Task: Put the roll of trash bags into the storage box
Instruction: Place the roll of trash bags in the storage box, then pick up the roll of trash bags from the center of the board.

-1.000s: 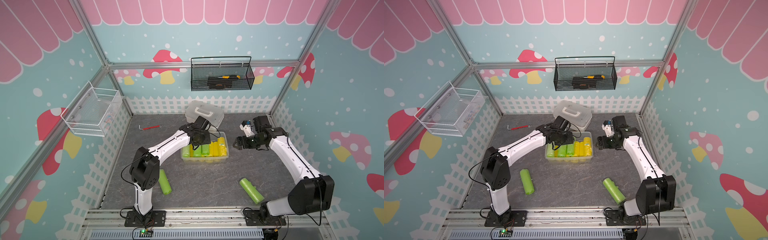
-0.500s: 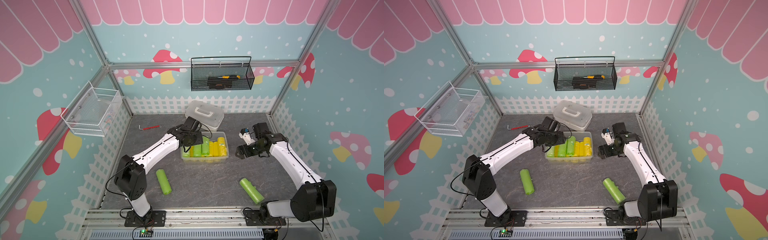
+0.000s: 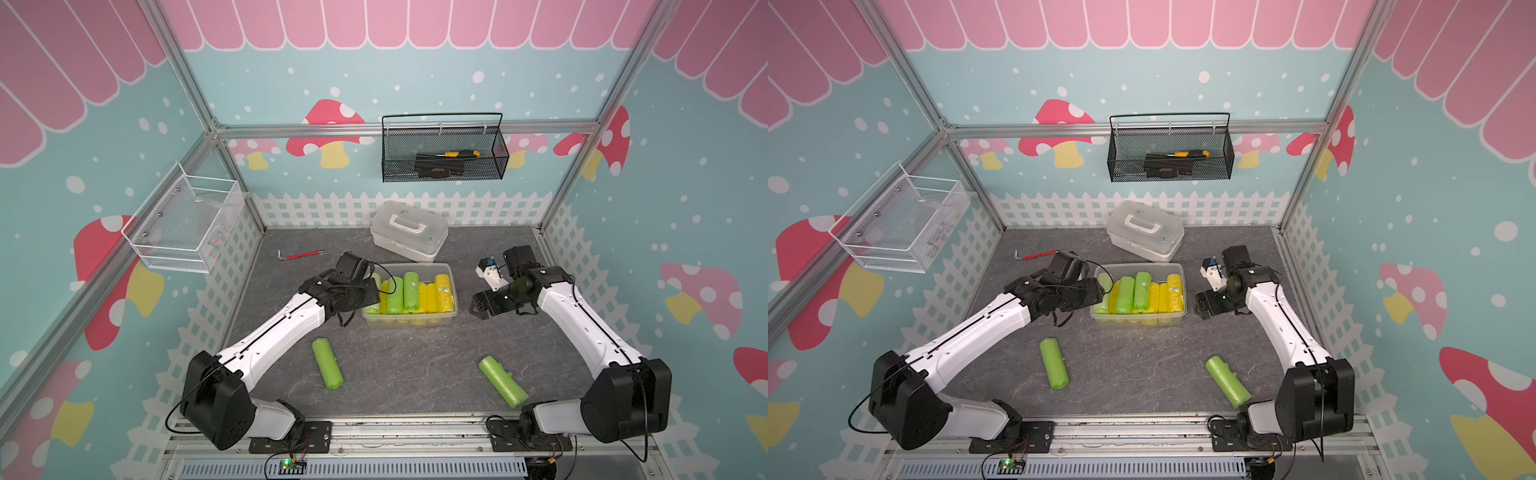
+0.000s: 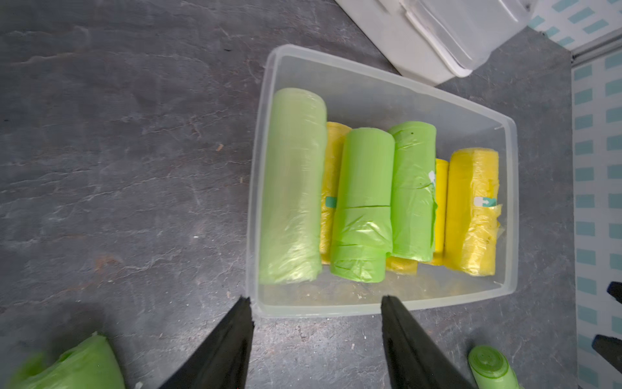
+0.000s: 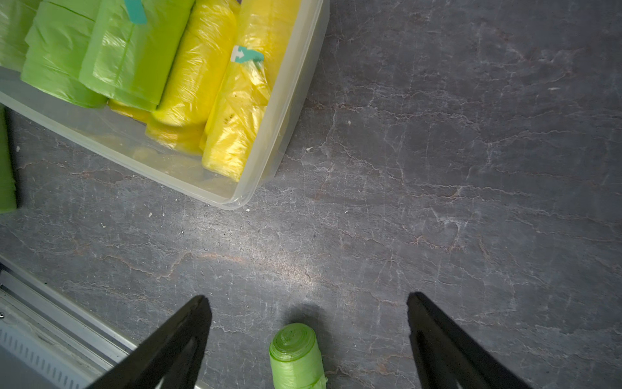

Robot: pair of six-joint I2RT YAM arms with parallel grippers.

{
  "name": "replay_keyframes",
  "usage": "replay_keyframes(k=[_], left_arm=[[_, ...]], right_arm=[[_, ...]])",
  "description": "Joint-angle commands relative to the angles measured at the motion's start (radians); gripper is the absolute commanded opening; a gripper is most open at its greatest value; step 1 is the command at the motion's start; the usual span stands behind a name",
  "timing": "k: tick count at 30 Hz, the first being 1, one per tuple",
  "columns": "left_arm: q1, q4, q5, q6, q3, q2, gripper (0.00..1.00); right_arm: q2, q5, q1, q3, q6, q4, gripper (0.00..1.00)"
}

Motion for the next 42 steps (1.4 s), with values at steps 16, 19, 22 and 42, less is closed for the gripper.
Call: replay_keyframes(k=[16, 19, 22, 42], left_arm=[[0.081, -0.235, -0.109, -0.165, -0.359, -0.204, 0.65], [0.09, -0.233, -0.101, -0.172, -0.378, -0.186, 0.65], [0.101, -0.232, -0.096, -0.164, -0.383, -0.159, 0.65], [0.117, -0.135, -0.013, -0.159, -0.484, -0.073, 0.63]], right_arm=[[0.004, -0.078, 0.006, 0.044, -0.002, -0.029, 0.93], [0.004, -0.072, 0.006, 0.04, -0.006, -0.029, 0.93], [0.009, -0.071, 0.006, 0.04, -0.008, -0.029, 0.92], [0.017, -0.059, 0.006, 0.043, -0.009, -0.033, 0.91]])
